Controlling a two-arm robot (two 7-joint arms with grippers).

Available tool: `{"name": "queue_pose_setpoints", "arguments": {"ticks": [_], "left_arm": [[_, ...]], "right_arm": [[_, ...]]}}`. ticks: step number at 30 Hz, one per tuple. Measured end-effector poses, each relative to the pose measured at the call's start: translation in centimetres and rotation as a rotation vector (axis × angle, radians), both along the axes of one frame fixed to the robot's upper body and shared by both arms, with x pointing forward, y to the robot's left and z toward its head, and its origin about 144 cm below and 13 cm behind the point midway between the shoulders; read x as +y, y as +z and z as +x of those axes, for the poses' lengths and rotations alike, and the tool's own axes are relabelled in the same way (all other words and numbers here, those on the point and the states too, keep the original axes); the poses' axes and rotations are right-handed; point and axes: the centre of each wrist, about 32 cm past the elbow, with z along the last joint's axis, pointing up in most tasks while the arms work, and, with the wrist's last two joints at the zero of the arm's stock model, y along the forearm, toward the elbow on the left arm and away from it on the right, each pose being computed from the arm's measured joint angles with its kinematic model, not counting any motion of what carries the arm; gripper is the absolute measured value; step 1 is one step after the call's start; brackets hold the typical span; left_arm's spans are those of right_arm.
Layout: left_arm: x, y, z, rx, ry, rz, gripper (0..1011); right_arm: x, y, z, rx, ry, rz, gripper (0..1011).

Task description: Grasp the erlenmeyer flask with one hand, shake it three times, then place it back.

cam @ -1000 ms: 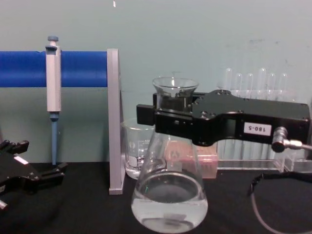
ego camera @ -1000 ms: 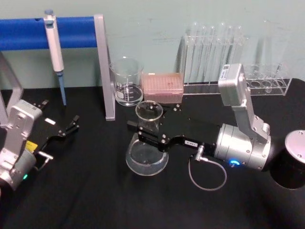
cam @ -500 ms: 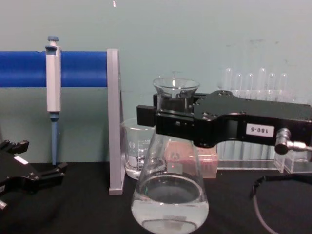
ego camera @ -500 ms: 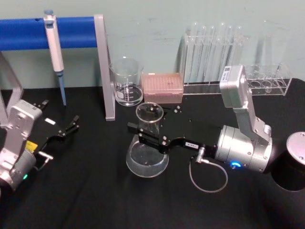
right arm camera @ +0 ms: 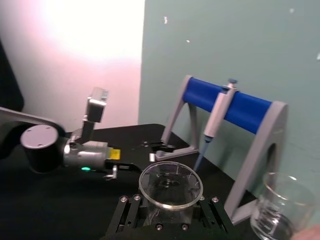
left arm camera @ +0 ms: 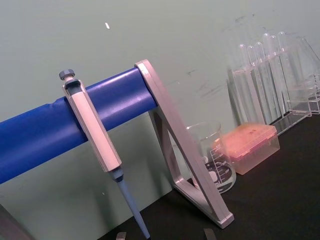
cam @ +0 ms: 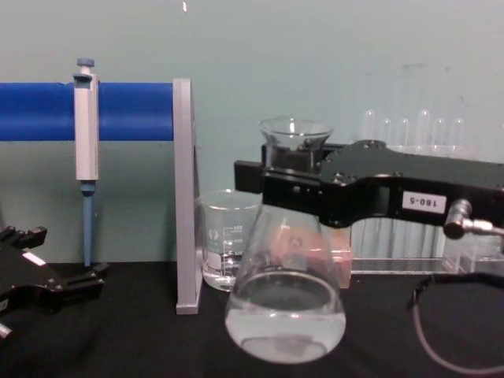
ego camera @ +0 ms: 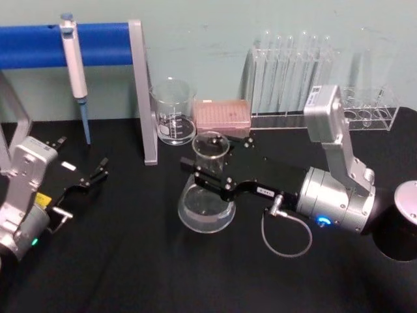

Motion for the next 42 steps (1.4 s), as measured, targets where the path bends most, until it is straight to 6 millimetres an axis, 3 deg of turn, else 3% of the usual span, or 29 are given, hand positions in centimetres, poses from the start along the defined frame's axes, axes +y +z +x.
{"name": "queue_pose_setpoints", "arguments": {"ticks": [42], "left_arm": [[0.0, 0.0, 0.0, 0.0, 0.0, 0.0, 1001]], "right_arm": [[-3.9, 0.0, 2.7, -0.019, -0.382, 0.009, 453]]}}
